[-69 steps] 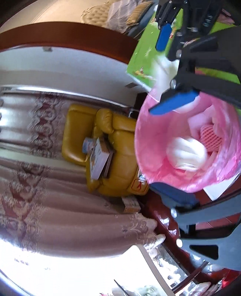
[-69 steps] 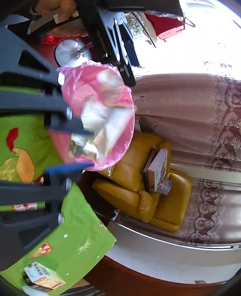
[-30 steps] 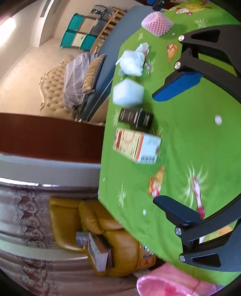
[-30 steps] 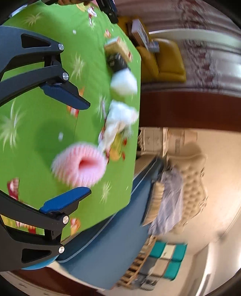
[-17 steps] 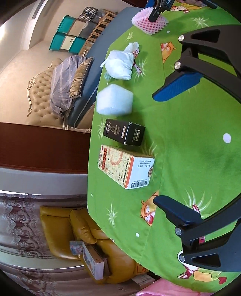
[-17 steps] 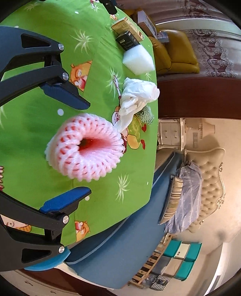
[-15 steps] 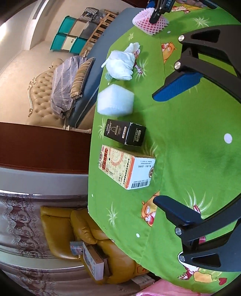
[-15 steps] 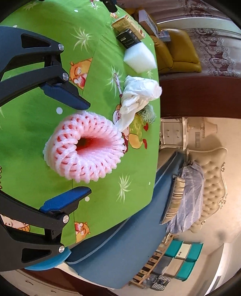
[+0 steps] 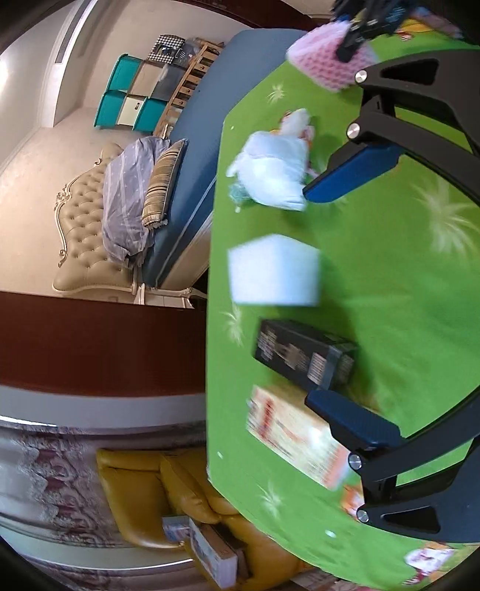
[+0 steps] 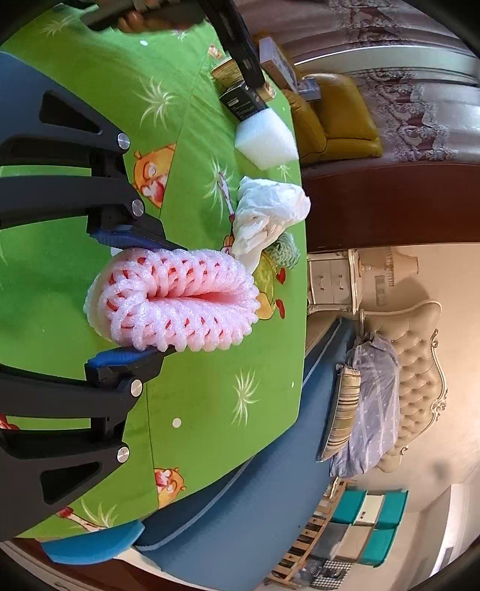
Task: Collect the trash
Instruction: 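Grasp the white foam block with the left tool while the right tool grasps the pink foam net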
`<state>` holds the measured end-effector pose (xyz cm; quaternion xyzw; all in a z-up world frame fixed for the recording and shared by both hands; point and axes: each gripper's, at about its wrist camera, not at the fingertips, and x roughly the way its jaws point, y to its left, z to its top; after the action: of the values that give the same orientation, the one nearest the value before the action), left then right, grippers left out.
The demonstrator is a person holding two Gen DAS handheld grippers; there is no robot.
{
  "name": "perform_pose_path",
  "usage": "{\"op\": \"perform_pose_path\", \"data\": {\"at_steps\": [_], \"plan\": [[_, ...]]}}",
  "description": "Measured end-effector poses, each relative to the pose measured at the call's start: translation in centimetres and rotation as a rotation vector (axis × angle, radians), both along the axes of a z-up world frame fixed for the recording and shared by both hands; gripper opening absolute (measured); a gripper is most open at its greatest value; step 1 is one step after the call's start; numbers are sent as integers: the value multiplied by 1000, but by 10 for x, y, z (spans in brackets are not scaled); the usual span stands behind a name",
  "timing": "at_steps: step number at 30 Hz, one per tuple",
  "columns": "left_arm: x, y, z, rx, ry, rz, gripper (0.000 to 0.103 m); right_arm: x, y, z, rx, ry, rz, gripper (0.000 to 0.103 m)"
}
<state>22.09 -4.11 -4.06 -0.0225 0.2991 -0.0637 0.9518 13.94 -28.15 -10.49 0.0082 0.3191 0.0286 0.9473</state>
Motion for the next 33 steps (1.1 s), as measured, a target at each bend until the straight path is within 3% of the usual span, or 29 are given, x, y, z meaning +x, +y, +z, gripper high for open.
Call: {"op": "perform_pose_path", "data": {"at_steps": [5, 9, 10, 11, 13, 17, 25, 33], "plan": [[37, -25, -5, 55, 6, -8, 88, -1, -3, 5, 40, -8, 2, 42], [69, -38, -19, 92, 74, -3, 80, 0, -3, 6, 49, -10, 0, 42], [74, -40, -22, 98, 89, -5, 69, 0, -3, 6, 54, -9, 1, 42], [77, -42, -25, 106, 105, -6, 49, -1, -2, 6, 57, -11, 1, 42], [76, -42, -28, 104, 116, -13, 50, -5, 0, 6, 52, -17, 5, 42], [50, -37, -21, 111, 55, -30, 50, -12, 9, 5, 51, -24, 16, 42], [-27, -17, -19, 46, 43, -77, 50, -26, 31, 5, 55, -22, 48, 42], [-96, -6, -21, 57, 20, -84, 50, -43, 64, 5, 55, -24, 102, 42]]}}
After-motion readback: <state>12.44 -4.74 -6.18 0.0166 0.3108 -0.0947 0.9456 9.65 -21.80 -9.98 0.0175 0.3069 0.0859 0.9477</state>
